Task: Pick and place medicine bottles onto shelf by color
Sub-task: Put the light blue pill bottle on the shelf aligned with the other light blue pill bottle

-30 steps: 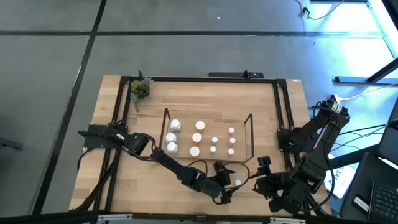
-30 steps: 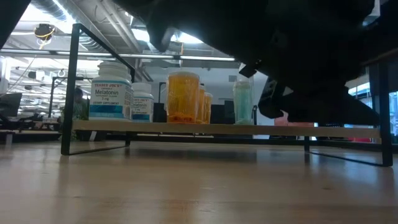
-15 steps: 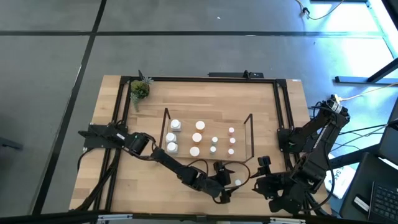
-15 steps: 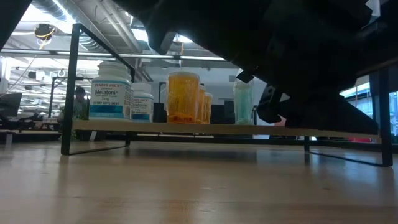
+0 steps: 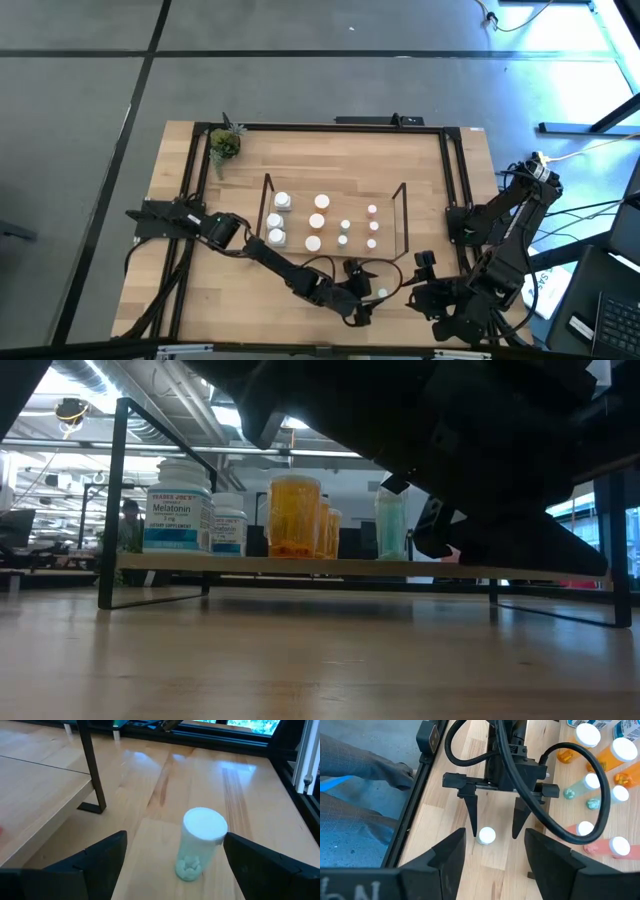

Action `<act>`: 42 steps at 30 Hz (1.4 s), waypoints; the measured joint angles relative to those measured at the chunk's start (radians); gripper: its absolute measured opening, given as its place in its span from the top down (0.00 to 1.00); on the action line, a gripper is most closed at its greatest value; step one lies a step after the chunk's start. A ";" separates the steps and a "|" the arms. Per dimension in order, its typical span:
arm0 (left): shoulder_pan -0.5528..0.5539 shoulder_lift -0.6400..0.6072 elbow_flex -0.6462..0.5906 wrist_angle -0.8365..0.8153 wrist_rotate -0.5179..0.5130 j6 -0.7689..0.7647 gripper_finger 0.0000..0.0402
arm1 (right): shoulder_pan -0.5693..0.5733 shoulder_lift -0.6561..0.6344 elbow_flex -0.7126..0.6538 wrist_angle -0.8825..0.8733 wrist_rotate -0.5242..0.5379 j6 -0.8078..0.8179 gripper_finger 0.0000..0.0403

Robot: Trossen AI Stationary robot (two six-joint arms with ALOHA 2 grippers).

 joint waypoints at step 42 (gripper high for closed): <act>0.001 0.000 0.001 0.062 0.027 -0.019 0.27 | 0.000 0.001 -0.006 -0.008 0.000 0.000 0.49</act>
